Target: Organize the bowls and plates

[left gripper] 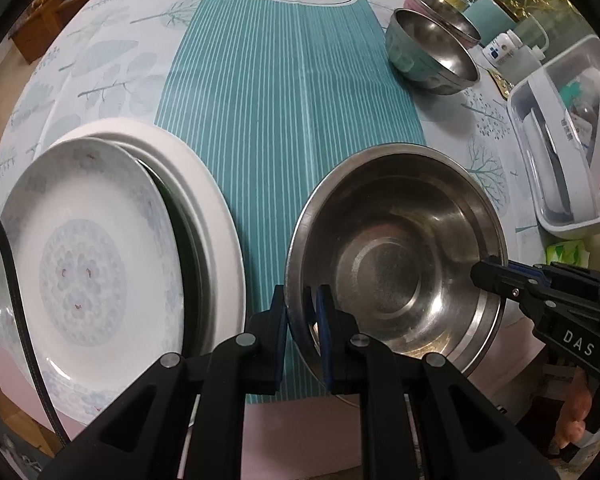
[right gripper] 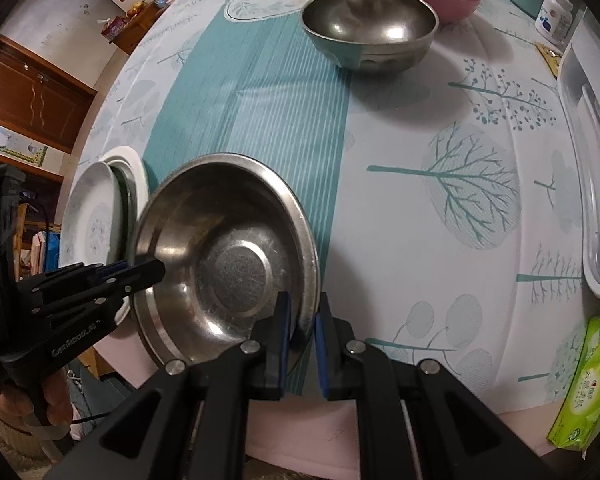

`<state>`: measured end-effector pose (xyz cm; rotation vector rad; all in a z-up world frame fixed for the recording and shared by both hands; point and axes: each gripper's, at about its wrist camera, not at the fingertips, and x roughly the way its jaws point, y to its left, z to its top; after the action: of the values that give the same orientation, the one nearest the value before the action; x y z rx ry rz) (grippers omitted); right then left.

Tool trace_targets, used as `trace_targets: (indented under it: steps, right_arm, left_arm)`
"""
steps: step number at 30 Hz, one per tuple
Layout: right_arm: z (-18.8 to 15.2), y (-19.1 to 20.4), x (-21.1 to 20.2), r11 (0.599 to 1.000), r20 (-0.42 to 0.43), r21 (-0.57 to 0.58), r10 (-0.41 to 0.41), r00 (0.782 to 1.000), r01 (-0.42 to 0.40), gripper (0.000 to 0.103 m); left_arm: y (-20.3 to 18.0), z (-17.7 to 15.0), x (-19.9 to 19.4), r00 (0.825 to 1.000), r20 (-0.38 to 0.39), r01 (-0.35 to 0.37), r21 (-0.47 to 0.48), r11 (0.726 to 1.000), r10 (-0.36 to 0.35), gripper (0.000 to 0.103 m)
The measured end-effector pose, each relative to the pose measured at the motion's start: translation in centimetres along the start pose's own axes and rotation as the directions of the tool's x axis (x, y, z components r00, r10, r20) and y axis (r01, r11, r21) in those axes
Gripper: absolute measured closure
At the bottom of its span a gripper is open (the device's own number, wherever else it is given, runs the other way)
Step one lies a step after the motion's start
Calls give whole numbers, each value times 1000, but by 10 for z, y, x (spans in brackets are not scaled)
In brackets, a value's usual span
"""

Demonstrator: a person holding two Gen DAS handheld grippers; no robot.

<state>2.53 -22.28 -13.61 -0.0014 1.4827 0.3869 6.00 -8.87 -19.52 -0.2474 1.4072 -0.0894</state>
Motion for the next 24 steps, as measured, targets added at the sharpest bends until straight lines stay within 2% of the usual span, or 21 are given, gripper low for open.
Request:
trace_targets:
  steps: [8,10,14,17,21,24]
  right_arm:
    - [-1,0,4,1000,-9,4,-19,1000,19,92]
    - [0,1,5,1000,-10,5,-23,1000,23,92]
    - [-1,3,5,999,-4,-5,-41,999,41,90]
    - [0,6,7,998,-2,-15,-61,998,61,89]
    - [0,10,8,997,-3,-16,-72,997,72,89]
    - [-1,11,7,997,-1,-22,-78,997,78,85]
  left_arm:
    - [-13,0,2,999,20,-47,45,998,46,90]
    - [-13,0,1,999,21,-43,45,998,42,86]
    - [-14,-2,-2,997,50,-64,56,996,61,68]
    - [-16,-3,-5,995,62,-79,66,995,75,65]
    - [-15,-5,-9,995,71,-78,55,995,74,46]
    - [-14,-7,-13,994,82,-82,51,995,77,42]
